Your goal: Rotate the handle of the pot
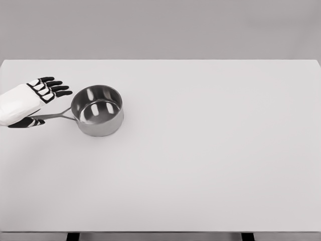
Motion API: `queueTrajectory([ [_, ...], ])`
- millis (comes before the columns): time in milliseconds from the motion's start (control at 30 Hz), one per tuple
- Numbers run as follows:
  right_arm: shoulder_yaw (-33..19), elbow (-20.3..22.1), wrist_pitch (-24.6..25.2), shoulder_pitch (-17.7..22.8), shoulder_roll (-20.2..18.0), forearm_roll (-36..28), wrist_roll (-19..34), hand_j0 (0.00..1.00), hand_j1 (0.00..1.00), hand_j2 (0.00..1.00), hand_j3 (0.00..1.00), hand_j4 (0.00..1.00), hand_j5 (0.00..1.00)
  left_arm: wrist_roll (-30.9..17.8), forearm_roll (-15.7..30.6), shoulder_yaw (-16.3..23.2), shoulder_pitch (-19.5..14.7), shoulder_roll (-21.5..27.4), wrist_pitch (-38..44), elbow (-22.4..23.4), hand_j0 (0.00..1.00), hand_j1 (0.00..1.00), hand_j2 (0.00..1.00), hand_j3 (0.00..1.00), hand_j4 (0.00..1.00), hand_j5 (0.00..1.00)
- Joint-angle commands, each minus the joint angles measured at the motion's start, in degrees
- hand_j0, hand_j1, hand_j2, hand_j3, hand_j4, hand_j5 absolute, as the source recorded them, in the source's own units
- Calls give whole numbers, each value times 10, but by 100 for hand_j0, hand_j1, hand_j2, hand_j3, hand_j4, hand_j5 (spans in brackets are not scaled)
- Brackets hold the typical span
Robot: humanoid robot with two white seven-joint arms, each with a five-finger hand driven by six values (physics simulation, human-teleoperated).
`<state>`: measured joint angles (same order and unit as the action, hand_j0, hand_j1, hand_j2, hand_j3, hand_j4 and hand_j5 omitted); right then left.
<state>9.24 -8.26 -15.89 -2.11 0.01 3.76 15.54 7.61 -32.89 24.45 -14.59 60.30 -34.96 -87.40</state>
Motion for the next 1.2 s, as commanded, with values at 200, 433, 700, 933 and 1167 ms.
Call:
queueTrajectory([
  [200,0,0,0,0,0,0,0,100,100,100,100,100,100,0,-2,-13,-1,2,0,6,100,100,100,100,100,100],
  [433,0,0,0,0,0,0,0,100,100,100,100,100,100,0,-3,-13,-1,1,0,6,100,100,100,100,100,100],
  [700,0,0,0,0,0,0,-1,100,100,100,100,100,100,0,-17,-21,-1,0,0,7,100,100,100,100,100,100],
  [933,0,0,0,0,0,0,-1,100,100,100,100,100,100,1,-29,-35,0,-5,0,7,100,100,100,100,100,100],
  [1167,0,0,0,0,0,0,0,100,100,100,100,100,100,3,12,-35,7,5,0,-21,100,100,100,100,100,100],
])
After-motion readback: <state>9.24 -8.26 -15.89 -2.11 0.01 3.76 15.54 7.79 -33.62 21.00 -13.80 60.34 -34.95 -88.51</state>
